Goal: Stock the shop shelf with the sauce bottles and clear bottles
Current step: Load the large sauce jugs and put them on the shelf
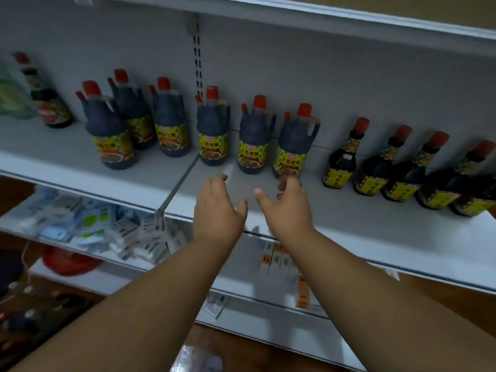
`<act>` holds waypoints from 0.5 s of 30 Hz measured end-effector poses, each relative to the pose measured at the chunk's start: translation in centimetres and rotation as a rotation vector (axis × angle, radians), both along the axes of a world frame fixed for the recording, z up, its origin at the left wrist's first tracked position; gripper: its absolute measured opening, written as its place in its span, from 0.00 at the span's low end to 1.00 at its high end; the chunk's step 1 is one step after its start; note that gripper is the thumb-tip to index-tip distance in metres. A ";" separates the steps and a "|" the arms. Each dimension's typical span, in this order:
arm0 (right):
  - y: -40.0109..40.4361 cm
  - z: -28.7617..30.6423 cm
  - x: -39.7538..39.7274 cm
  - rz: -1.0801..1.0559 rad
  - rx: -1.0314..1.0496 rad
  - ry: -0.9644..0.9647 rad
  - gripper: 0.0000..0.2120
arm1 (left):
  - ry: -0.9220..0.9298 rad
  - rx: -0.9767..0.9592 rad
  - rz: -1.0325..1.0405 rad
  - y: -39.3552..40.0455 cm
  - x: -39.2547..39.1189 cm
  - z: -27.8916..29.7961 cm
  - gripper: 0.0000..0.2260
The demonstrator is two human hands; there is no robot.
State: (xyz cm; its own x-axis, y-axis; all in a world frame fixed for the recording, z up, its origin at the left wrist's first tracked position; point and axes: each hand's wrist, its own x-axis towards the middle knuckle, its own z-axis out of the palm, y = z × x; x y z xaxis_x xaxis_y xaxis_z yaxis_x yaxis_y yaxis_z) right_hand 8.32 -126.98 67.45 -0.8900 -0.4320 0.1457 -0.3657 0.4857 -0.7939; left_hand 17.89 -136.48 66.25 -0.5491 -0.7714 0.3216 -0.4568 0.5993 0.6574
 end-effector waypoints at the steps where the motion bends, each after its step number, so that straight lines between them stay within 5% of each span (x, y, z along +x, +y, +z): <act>1: 0.5 -0.2 0.6 0.030 -0.004 0.001 0.28 | 0.002 0.005 0.024 0.8 0.8 -0.1 0.28; 15: 0.2 2.1 17.4 0.410 -0.098 0.050 0.23 | 0.007 -0.050 0.282 4.1 20.3 0.6 0.27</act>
State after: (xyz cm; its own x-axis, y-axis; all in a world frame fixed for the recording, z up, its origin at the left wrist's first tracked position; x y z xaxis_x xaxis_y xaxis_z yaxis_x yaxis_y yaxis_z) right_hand 25.71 -126.81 69.55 -0.6382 -0.7307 0.2426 -0.5521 0.2147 -0.8057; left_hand 38.23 -132.38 66.83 -0.3127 -0.8766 0.3657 -0.6059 0.4806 0.6339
